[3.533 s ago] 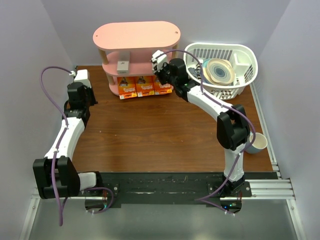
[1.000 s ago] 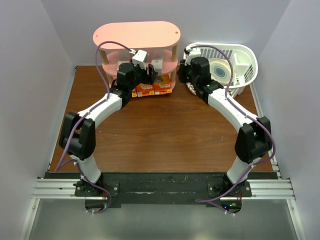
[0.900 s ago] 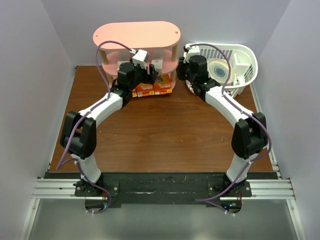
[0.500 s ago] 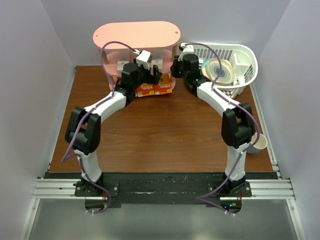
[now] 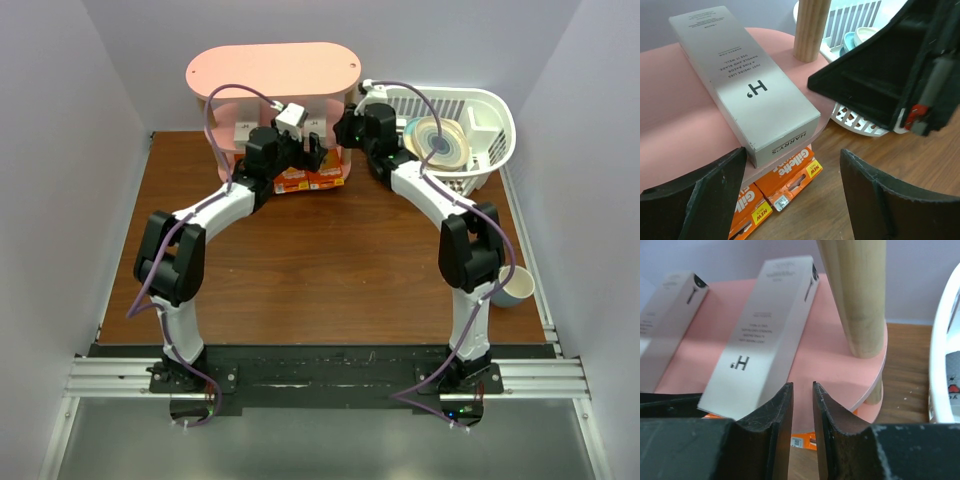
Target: Place and organize the shaving razors onto the shelf
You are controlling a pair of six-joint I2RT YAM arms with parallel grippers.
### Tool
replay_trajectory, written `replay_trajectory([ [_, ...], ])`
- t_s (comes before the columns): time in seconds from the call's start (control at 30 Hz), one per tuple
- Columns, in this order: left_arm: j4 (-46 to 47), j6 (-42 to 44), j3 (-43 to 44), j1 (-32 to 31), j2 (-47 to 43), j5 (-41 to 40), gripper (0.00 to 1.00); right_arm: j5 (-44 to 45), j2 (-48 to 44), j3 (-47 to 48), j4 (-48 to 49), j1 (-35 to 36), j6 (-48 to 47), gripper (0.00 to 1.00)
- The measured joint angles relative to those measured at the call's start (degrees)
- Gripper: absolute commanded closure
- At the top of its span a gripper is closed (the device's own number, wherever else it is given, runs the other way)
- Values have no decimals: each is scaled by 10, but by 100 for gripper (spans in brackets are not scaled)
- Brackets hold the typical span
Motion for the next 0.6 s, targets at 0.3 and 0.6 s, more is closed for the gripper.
replay_trajectory([
  [0.3,-7,0,1,-5,0,-19,15,-6,26,8,7,0,14,72],
  [0.6,-79,18,-135,-7,-160,-49,0,11,-60,-69,-37,0,-16,2],
])
